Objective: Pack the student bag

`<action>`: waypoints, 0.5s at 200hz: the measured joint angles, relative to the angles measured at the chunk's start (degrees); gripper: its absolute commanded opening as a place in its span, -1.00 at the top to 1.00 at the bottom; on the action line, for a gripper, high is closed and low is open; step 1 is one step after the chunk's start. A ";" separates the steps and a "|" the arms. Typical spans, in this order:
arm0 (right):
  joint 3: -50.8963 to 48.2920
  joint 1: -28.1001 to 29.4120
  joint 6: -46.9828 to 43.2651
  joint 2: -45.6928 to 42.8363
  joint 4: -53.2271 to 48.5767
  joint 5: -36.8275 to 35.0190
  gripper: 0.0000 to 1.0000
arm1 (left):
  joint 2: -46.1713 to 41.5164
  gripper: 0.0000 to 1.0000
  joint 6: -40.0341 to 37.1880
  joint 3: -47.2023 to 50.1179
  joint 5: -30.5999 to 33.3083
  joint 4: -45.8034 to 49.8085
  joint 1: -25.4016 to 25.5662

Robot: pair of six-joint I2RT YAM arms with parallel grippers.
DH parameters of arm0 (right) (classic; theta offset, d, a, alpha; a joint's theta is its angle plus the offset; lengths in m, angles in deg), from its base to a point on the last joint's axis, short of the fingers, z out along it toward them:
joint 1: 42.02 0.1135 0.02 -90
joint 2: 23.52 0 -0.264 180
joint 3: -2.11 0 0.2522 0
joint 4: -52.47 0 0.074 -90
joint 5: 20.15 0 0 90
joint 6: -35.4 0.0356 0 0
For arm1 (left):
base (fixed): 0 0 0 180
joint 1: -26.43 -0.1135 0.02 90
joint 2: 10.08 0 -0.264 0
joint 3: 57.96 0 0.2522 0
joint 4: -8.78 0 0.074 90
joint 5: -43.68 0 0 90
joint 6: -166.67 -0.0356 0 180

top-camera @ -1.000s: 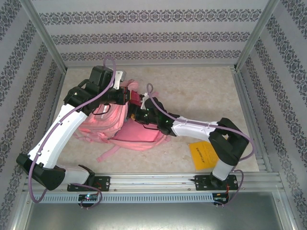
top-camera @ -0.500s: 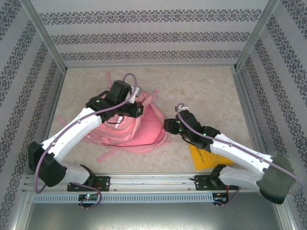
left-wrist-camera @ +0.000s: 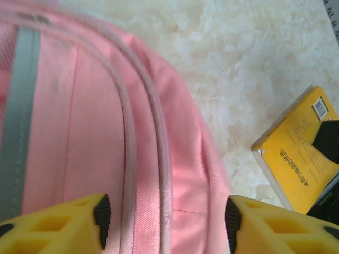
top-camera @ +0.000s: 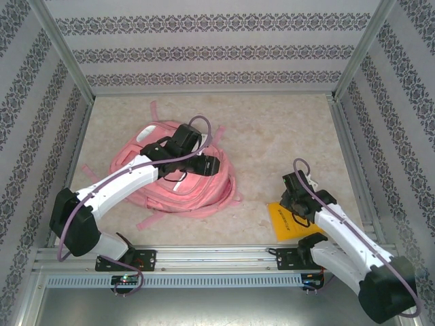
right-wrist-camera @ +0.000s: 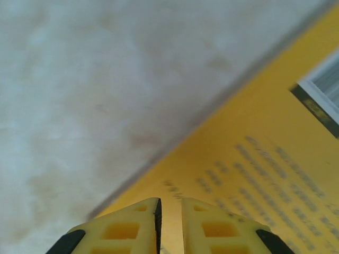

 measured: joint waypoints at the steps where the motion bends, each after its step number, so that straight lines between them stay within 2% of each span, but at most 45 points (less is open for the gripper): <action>1: 0.00 -0.09 0.04 0.17 0.02 0.04 0.56 | 0.00 -0.34 0.02 -0.13 0.13 0.04 0.04; 32: -0.63 -2.36 0.02 8.22 2.49 1.88 0.57 | 0.24 -0.45 -1.95 -6.84 2.34 1.11 3.82; 54: -0.13 -2.36 -1.09 9.99 6.19 3.67 0.57 | 1.62 -0.48 -2.32 -9.88 2.51 0.70 6.03; 100: 2.05 2.27 -6.38 16.24 18.01 14.27 0.55 | 10.16 -0.49 -1.05 -9.18 2.03 -3.17 8.26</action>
